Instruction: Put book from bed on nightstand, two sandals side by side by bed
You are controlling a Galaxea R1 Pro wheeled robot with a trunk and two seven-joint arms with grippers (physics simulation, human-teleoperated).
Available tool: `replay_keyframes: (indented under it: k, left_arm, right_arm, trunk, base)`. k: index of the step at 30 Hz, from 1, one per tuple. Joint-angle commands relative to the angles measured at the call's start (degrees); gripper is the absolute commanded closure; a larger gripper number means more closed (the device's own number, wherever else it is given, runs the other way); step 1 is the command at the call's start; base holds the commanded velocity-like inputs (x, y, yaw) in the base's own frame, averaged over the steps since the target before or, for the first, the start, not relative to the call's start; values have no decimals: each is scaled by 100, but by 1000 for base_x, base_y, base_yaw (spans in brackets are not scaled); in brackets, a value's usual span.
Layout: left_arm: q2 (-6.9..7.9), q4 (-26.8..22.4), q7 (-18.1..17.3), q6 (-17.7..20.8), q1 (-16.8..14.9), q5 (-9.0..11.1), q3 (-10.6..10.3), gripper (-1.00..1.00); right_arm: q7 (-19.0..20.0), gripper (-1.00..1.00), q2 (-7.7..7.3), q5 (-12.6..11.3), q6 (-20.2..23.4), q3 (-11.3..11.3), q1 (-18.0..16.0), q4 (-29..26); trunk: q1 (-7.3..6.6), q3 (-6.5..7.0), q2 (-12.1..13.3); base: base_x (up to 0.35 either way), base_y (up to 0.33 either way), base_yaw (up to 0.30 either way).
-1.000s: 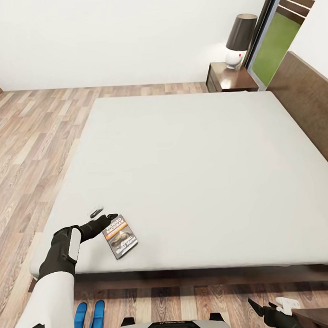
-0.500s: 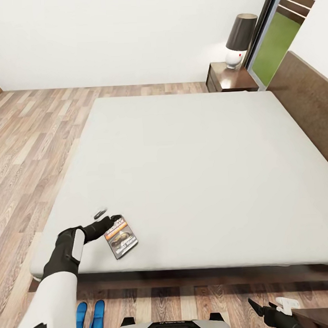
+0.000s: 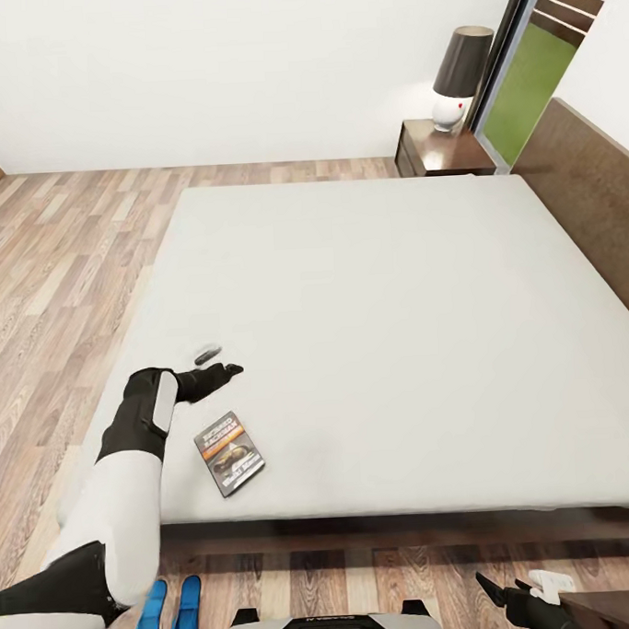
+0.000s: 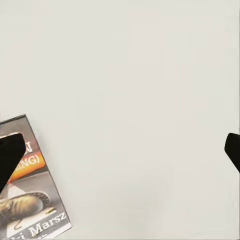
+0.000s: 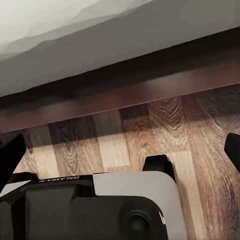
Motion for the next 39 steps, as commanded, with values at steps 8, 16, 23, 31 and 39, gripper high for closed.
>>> replay_keyframes:
  k: [8,16,23,31,39]
  left_arm:
    - [281,4,88,134,-355,13,47,-100]
    - [578,41,92,138,-371,13,116,-100]
    - [656,186,94,127,-371,11,271,-100]
    - [676,415,94,121,-371,2,292,-100]
    - [676,426,92,121,-371,2,292,-100]
  right_arm:
    - [34,-100,-4,2,-27,-31,-10,26]
    - [36,-100,-4,1,-27,-31,-10,26]
    - [42,-100,-4,3,-27,-31,-10,26]
    - [43,-100,-4,4,-27,-31,-10,26]
    - [47,-100,-4,4,-27,-31,-10,26]
  trunk:
    - [2,-6,-6]
    - [2,-6,-6]
    - [2,-6,-6]
    - [2,-6,-6]
    - [2,-6,-6]
  base:
    - [0,0,0]
    - [0,0,0]
    - [0,0,0]
    - [120,0,0]
    - [41,0,0]
